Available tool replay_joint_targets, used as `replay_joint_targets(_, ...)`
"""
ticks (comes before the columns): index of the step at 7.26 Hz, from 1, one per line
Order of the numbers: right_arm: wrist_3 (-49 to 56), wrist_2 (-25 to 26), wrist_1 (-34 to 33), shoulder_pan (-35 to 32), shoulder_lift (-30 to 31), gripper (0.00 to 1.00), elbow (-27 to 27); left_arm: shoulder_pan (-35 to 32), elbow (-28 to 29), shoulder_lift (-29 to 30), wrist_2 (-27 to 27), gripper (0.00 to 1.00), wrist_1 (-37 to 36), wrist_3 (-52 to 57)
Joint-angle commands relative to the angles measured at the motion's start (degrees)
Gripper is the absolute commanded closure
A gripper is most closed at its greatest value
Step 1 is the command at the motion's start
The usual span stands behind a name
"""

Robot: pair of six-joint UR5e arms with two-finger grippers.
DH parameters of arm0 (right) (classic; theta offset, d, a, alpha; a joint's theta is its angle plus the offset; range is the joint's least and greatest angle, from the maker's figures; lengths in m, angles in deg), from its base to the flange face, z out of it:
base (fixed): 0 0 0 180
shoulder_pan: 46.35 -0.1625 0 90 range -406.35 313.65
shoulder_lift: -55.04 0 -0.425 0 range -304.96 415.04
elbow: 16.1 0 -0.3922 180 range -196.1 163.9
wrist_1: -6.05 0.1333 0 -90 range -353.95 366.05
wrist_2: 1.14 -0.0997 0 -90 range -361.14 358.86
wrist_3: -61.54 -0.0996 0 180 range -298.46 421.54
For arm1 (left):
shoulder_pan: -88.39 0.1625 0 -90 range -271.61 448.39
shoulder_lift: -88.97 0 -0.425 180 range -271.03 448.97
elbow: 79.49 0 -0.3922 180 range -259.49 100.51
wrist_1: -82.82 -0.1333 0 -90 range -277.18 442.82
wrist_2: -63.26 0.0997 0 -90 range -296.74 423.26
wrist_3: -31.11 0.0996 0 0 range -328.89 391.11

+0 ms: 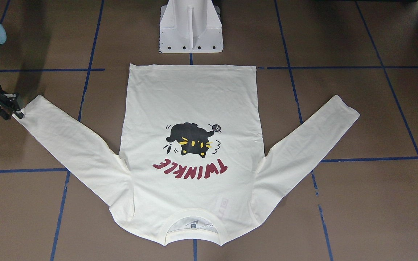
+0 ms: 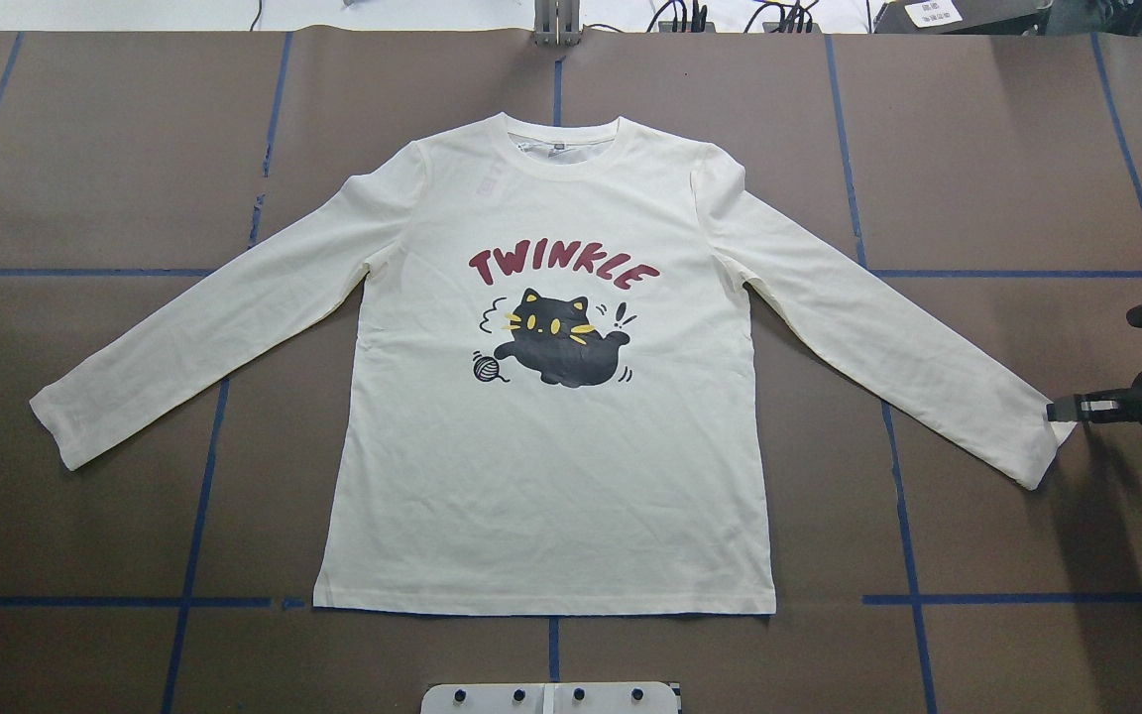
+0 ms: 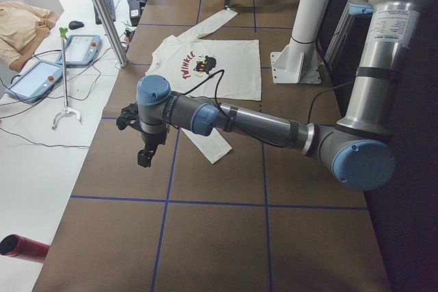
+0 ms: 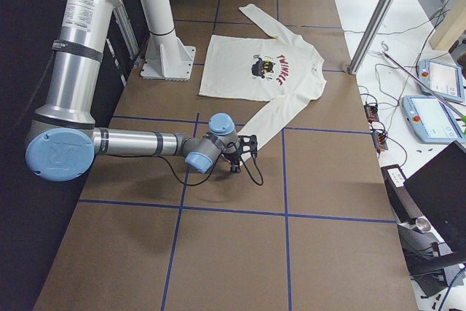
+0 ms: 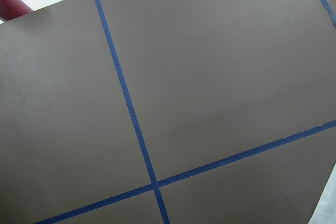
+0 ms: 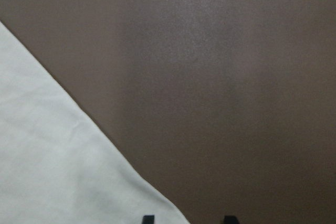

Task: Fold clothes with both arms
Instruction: 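Move the right gripper down to the cuff of the sleeve nearest it, then grasp the sleeve cuff with the right gripper and lift it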

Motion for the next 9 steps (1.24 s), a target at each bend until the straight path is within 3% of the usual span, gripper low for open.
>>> replay_joint_targets(1, -0.2, -0.1, 0.1, 0.0, -0.5, 1.00, -0.2, 0.0, 0.0, 0.0, 0.0, 0.00, 0.0, 0.0)
replay_joint_targets(3, -0.1, 0.1, 0.1, 0.0, -0.7, 1.00, -1.1, 0.0, 0.0, 0.1, 0.0, 0.00, 0.0, 0.0)
replay_joint_targets(4, -0.1, -0.8, -0.9, -0.1, -0.8, 1.00, -4.4, 0.0, 0.0, 0.1, 0.0, 0.00, 0.0, 0.0)
replay_joint_targets(5, -0.1, -2.2, -6.4, -1.5, -1.4, 1.00, -8.2, 0.0, 0.1, 0.3, 0.0, 0.00, 0.0, -0.1)
replay_joint_targets(6, -0.1, -2.8, -17.6, -3.4, -6.7, 1.00, -12.4, 0.0, 0.0, 0.3, 0.0, 0.00, 0.0, -0.1)
replay_joint_targets(9, -0.2, -2.1, -45.3, -6.8, -30.1, 1.00, -13.0, 0.0, 0.1, 0.4, 0.0, 0.00, -0.1, -0.1)
